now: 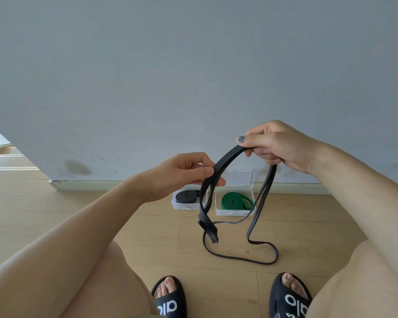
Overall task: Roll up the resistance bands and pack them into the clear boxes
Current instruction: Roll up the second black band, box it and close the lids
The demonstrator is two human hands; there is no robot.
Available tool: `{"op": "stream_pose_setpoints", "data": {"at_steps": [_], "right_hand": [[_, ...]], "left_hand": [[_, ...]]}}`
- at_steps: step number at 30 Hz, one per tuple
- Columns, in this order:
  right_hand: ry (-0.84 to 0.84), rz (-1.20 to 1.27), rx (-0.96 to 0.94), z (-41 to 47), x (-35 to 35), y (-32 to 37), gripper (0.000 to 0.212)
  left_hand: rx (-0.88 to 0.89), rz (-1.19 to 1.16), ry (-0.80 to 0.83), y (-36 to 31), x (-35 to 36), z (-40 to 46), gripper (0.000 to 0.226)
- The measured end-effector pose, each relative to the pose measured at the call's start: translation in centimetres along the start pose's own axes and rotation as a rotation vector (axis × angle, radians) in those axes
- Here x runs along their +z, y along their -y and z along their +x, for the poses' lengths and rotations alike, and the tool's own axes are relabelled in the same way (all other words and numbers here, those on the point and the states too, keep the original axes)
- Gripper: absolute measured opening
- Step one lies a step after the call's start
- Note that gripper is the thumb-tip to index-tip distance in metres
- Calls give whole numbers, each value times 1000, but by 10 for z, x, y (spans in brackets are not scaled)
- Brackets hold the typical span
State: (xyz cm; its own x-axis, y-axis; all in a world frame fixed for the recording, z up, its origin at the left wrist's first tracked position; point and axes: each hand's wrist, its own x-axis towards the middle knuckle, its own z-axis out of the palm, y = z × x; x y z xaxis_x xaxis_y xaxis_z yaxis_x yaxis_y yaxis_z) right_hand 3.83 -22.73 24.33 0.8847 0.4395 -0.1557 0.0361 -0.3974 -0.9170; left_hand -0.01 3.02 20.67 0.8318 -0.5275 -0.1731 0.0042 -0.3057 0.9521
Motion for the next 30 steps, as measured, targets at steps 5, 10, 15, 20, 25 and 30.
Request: {"op": "stream_pose_setpoints", "data": {"at_steps": [5, 10, 15, 20, 25, 30], "right_hand": [[-14, -13, 0, 0, -2, -2, 34], [-25, -3, 1, 3, -3, -2, 34], [-21, -22, -8, 2, -4, -3, 34], [-80, 12, -43, 4, -8, -4, 34], [-79, -130, -30, 8, -7, -11, 34], [109, -305, 95, 8, -1, -17, 23]], "left_hand": [[-11, -106, -8, 6, -4, 0, 14], [-28, -139, -48, 6, -4, 1, 13], [-38, -81, -81, 8, -6, 4, 14], [-49, -189, -162, 3, -5, 6, 23], [-69, -147, -139, 7, -5, 6, 15], [-96, -50, -166, 11, -8, 6, 13]]}}
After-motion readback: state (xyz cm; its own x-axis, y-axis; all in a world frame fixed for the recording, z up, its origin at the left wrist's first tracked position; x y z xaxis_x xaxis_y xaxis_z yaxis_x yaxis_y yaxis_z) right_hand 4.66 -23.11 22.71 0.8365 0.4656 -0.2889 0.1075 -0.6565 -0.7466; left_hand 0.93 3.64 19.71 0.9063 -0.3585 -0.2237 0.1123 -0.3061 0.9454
